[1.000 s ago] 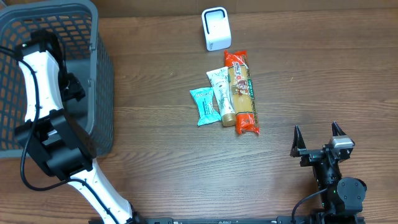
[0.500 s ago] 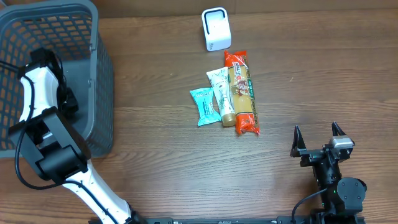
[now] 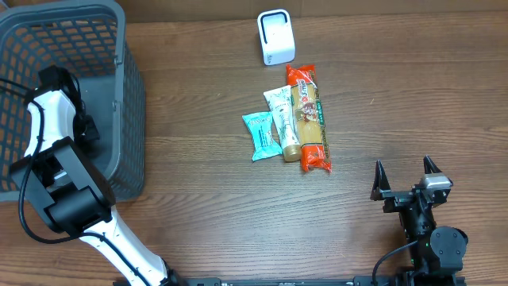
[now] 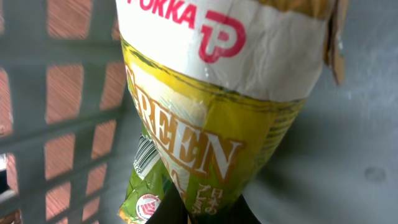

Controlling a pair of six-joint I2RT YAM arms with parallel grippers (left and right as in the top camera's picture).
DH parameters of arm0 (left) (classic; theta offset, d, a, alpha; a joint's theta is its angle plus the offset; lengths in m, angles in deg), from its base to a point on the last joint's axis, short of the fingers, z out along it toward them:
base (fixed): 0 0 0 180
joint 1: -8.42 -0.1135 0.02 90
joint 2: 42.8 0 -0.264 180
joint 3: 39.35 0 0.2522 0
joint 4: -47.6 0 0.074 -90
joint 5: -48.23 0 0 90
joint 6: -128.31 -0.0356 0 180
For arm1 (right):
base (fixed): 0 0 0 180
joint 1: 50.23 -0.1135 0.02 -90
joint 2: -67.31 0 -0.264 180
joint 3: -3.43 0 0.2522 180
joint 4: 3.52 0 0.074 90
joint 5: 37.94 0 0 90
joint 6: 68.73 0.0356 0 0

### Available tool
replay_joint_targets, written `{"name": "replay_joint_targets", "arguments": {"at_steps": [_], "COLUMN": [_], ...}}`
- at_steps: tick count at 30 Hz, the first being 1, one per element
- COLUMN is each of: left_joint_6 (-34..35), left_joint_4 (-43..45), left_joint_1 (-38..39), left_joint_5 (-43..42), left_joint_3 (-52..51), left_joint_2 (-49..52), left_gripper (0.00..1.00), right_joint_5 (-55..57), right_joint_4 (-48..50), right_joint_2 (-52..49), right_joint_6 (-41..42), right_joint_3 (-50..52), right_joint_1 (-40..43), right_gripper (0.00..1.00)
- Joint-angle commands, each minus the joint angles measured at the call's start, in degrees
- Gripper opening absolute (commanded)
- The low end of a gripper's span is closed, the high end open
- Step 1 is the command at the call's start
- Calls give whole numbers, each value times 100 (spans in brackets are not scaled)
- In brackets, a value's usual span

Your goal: Scan the item barcode

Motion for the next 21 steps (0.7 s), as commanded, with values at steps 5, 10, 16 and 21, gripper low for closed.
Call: {"name": "replay_joint_targets", "arguments": {"at_steps": [5, 10, 16, 21], "left_joint_6": [1338, 1451, 1460, 1751], "left_joint_4": [-1047, -1412, -1349, -1561], "left_joint_1": [37, 37, 173, 361], "left_joint_5": [-901, -2767, -4175, -2496], "left_joint_3": [1226, 2433, 3073, 3003], "left_joint_2": [-538, -1300, -2361, -2682], "left_gripper": [4, 4, 4, 4], "right_joint_5": [-28, -28, -28, -28], "right_joint_4": [20, 20, 20, 20], "right_joint_2": [46, 46, 46, 46], "right_joint_6": [-68, -68, -68, -68], "right_joint_3": [59, 59, 59, 59], "right_joint_1": [-22, -22, -22, -22], "right_gripper": [100, 100, 100, 100]}}
